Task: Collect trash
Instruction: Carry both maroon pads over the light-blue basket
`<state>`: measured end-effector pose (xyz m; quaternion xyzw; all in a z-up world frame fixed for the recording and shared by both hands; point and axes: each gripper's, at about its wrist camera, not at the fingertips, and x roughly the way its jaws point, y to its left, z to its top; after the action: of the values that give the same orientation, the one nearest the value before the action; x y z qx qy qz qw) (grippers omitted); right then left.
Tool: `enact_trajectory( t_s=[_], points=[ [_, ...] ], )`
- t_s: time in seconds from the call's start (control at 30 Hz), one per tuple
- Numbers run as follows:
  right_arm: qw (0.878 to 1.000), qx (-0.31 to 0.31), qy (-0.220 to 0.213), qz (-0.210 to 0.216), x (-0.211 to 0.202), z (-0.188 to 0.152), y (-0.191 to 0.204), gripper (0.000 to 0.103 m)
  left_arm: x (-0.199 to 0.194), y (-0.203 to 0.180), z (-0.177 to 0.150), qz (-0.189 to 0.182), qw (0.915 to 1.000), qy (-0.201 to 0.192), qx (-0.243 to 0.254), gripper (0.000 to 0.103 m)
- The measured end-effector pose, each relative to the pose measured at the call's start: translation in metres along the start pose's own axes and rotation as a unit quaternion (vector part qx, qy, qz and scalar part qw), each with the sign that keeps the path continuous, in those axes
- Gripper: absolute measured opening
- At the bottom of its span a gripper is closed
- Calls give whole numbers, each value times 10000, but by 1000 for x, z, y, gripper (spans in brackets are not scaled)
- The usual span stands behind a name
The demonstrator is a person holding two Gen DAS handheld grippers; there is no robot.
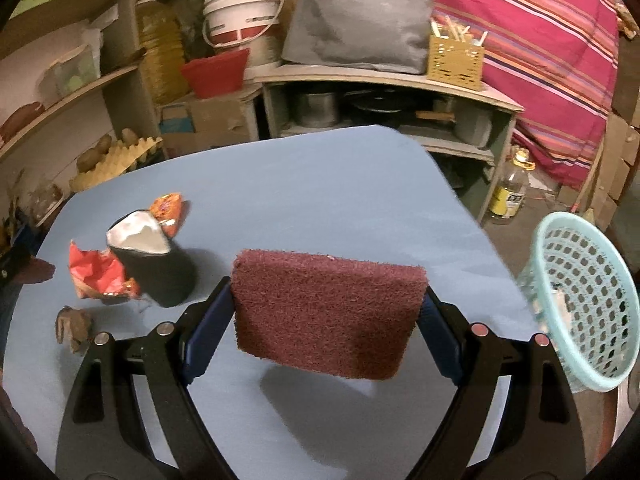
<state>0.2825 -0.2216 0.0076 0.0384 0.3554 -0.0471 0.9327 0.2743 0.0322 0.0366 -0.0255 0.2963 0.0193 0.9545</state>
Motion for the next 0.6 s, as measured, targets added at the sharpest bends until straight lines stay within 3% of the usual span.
enact_trajectory(
  t_s=[0.23, 0.4, 0.6],
  points=[
    [9997, 227, -49, -55, -14, 7, -61, 85, 4, -48, -4, -216, 9995, 137, 192, 84],
    [9990, 424, -89, -124, -24, 5, -103, 85, -2, -88, -7, -191, 9981, -32, 593, 84],
    [9971, 707, -146, -253, -34, 4, -159, 85, -7, -137, -8, -534, 9962, -14, 694, 84]
  ],
)
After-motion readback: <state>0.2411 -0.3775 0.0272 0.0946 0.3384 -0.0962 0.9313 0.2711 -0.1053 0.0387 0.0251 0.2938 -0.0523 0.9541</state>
